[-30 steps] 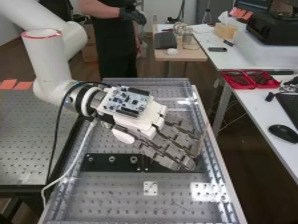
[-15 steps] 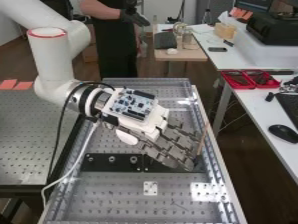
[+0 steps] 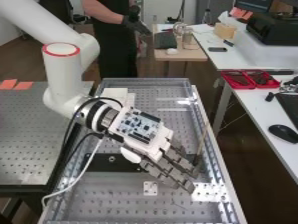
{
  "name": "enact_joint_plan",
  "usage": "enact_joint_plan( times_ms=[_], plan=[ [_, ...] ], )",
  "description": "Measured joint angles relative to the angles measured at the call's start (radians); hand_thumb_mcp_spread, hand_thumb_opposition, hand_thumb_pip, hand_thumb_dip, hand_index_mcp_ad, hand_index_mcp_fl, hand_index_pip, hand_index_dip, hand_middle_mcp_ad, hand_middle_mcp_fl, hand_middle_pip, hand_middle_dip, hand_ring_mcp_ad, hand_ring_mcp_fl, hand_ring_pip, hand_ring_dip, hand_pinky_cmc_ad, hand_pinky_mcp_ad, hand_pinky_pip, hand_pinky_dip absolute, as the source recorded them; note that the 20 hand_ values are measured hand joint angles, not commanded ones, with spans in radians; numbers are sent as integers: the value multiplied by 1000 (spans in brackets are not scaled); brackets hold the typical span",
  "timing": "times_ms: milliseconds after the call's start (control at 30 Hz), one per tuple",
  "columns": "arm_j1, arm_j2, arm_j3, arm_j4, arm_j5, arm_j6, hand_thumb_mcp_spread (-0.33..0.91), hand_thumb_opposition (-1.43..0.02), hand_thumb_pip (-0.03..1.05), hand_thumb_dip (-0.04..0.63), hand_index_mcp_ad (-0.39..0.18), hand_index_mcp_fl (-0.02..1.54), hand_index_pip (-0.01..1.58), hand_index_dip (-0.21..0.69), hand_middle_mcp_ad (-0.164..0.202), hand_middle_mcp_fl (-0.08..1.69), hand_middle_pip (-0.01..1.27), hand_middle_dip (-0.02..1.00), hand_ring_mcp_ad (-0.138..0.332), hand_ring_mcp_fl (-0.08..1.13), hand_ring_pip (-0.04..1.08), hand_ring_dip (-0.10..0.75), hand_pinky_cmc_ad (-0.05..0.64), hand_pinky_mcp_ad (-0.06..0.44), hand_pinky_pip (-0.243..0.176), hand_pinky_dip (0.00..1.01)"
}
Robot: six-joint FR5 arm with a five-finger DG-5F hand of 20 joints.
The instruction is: Grab the drill bit and place it in the clear container
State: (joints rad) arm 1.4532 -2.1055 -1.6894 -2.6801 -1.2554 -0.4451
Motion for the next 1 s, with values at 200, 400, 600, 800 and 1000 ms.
enact_joint_plan(
  times_ms=[200, 400, 600, 800, 1000],
  plan=[
    [-1, -37, 29, -23, 4, -2, 340, -757, 710, 271, -40, 469, 742, 300, 141, 164, 108, 422, 227, -10, 82, 302, 482, 133, -45, 346],
    [-1, -50, 40, -30, 3, 3, 344, -757, 714, 271, -40, 339, 1007, 291, 141, 185, 108, 426, 229, -14, 84, 302, 480, 134, -44, 330],
    [-1, -57, 49, -33, 1, 10, 344, -757, 717, 271, -40, 188, 1134, 290, 141, 185, 108, 426, 229, -14, 84, 302, 475, 134, -42, 330],
    [0, -61, 59, -43, -5, 14, 368, -757, 721, 271, -40, 99, 1248, 379, 138, 185, 108, 426, 216, -14, 84, 302, 445, 136, -24, 332],
    [5, -59, 53, -10, -4, 15, 405, -759, 709, 271, -37, 105, 1349, 429, 127, 185, 108, 422, 213, -14, 80, 300, 421, 138, 3, 271]
  ],
)
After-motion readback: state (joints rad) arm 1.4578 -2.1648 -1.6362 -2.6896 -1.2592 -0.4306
